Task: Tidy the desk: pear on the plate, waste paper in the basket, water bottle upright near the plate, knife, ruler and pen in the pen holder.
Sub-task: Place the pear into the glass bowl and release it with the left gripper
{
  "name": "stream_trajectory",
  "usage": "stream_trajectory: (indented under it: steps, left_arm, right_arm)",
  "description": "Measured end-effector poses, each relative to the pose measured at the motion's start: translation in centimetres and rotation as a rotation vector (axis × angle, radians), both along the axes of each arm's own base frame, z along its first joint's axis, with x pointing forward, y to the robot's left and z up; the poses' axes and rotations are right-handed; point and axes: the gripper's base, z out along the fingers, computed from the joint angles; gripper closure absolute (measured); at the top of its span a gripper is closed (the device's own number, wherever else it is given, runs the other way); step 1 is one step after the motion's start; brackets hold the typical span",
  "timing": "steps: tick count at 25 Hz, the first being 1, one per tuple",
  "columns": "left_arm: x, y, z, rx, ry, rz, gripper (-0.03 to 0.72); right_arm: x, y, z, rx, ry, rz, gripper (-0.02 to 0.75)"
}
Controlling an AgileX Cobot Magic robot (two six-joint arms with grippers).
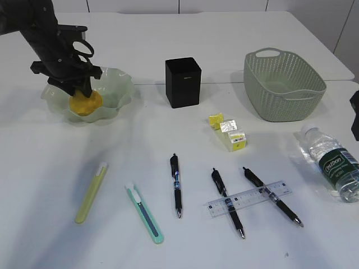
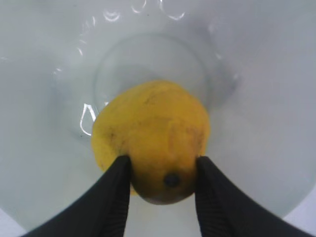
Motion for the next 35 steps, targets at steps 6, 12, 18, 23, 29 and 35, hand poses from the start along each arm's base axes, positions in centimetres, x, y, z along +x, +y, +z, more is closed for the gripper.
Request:
stream_trajectory:
  steps: [6,12,18,23,29,35]
  left_arm:
    - [0.03,-0.07,-0.03,-0.009,0.000,0.002,0.384]
    - [0.03,-0.09,-0.03,-0.011,0.000,0.002,0.376]
    - [0.11,-0.21,-0.43,-0.024,0.005,0.006,0.309]
    - [0.16,-0.21,-0.74,-0.023,0.009,0.006,0.298]
    - [0.16,-0.21,-0.74,-0.023,0.009,0.006,0.297]
    - [-0.05,-0.06,0.11,-0.008,0.004,0.001,0.297]
  right_arm:
    - [0.00,0.00,0.00,0.000,0.000,0.000,0.181]
    - [0.00,0.00,0.00,0.000,0.000,-0.002,0.181]
    - [0.00,0.00,0.00,0.000,0.000,-0.002,0.181]
    - [0.00,0.00,0.00,0.000,0.000,-0.002,0.181]
    - [0.00,0.00,0.00,0.000,0.000,0.000,0.181]
    - [0.00,0.00,0.00,-0.001,0.000,0.002,0.181]
